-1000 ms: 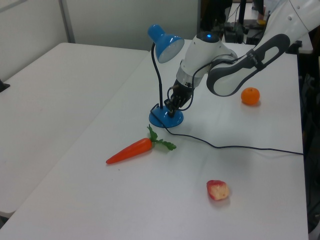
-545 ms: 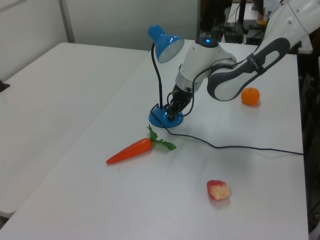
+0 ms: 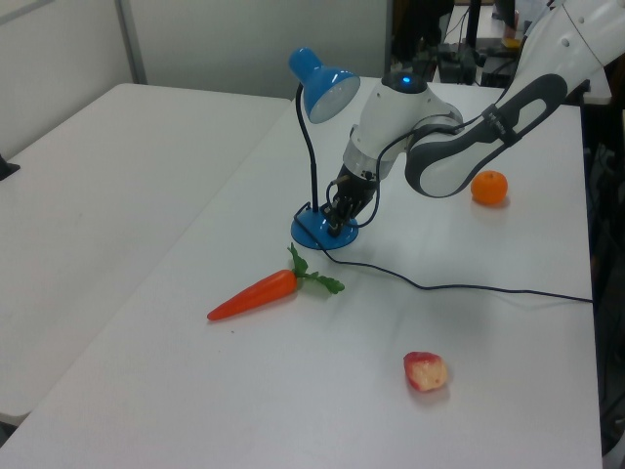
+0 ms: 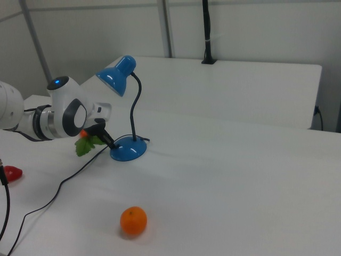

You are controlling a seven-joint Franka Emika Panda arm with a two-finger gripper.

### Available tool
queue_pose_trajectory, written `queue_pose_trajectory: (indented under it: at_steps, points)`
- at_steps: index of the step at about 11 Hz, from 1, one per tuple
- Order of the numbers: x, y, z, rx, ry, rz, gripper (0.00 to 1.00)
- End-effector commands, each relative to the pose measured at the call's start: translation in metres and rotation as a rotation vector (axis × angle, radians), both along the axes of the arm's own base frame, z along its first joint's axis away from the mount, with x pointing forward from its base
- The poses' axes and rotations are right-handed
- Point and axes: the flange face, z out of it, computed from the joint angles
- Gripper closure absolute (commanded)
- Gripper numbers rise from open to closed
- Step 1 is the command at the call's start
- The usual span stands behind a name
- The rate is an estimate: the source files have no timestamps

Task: Turn off lamp
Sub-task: 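Press down on the base switch with the gripper fingers, then lift the gripper up off the lamp base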

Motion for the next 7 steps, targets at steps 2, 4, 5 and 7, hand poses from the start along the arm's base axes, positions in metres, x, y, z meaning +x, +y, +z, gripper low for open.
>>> queue_pose_trajectory:
  at_steps: [2,4,5,7]
  points:
    - [-0.035,-0.013,0.013,-0.051,0.108,-0.009,1.00]
    - [-0.044,-0.020,0.031,-0.092,0.176,0.033,0.99]
    - [-0.048,-0.023,0.036,-0.109,0.217,0.070,0.97]
    - [-0.057,-0.040,0.056,-0.127,0.293,0.155,0.89]
